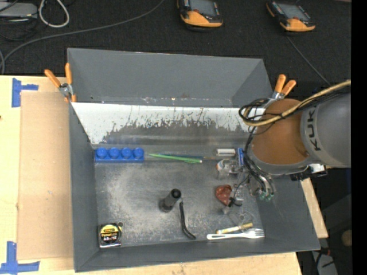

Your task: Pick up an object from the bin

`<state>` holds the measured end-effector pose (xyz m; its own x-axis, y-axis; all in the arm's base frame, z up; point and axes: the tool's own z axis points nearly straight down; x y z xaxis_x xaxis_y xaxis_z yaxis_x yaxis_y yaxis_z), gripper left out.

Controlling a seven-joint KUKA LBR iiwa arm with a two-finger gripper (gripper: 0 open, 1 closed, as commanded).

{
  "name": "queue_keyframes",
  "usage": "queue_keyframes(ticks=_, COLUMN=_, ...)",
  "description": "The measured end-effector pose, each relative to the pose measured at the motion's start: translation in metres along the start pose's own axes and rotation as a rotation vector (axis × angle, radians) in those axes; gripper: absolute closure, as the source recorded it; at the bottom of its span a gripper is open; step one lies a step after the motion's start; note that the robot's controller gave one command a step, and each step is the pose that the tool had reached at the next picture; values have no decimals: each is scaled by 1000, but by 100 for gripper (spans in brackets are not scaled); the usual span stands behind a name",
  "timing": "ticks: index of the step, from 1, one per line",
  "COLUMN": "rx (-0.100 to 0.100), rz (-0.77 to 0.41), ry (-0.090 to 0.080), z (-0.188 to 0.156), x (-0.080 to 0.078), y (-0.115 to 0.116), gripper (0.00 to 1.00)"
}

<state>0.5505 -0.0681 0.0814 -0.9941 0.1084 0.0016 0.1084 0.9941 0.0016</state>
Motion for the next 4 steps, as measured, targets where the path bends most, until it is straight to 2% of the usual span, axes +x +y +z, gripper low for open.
queue_keyframes(ticks=1, rx=0, rz=-43, ry=-5, z=-16, x=7, y=-5, gripper=0)
queue_keyframes(ticks=2, rx=-1, rz=1, ry=2, z=5, x=7, y=-6, gripper=0)
queue_keyframes(ticks=3, rx=-2, rz=140, ry=-8, z=11, x=10, y=-22, gripper=0)
queue_keyframes(ticks=4, rx=-1, rz=52, ry=-2, z=10, x=8, y=-11, gripper=100)
